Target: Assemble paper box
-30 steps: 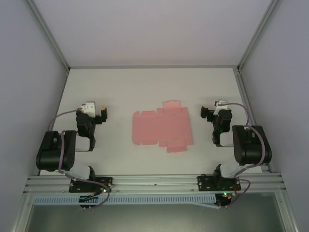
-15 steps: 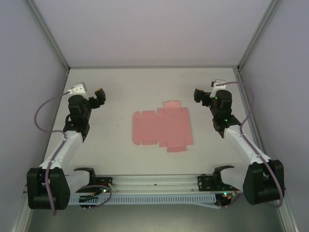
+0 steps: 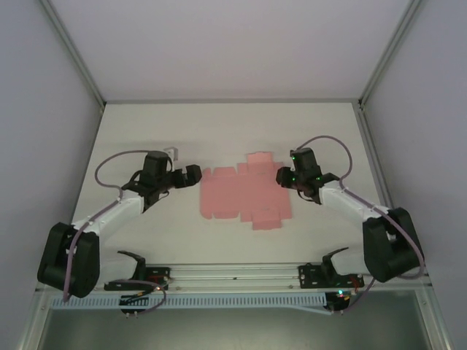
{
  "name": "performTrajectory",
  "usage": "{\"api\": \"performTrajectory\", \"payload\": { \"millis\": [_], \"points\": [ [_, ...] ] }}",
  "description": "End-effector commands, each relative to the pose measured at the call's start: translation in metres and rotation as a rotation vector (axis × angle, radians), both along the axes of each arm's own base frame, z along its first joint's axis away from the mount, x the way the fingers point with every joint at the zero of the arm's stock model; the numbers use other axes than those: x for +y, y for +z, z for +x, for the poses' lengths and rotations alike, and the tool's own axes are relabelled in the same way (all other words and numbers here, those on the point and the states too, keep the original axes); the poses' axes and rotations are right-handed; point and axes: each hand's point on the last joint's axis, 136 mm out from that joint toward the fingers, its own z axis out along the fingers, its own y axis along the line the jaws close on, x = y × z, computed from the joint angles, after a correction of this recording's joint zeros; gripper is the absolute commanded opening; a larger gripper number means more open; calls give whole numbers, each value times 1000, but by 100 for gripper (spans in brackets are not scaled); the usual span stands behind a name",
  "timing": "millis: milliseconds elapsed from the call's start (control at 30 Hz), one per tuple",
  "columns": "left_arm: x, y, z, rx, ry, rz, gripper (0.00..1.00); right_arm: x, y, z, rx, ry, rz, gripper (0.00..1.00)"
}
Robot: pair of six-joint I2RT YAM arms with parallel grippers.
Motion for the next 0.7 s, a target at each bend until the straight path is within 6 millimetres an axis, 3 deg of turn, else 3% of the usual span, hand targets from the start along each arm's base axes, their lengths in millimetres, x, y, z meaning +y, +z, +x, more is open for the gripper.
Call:
{"api": "performTrajectory", "payload": {
  "millis": [0, 100, 300, 433, 667],
  "points": [
    [-15, -22, -12, 80, -38, -45, 100, 4, -29, -5, 85, -23, 29, 24],
    [-22, -35, -13, 121, -55, -46, 100, 2, -55, -10, 165, -39, 9, 16],
    [-40, -54, -14, 173, -118, -77, 100, -17, -94, -27, 265, -117, -41, 11],
    [-54, -61, -14, 192, -165, -136, 97, -17, -106, -37, 287, -114, -28, 10],
    [-85, -45, -19, 157, -256, -301, 86, -21, -113, -45, 310, -136, -32, 9]
  ]
}}
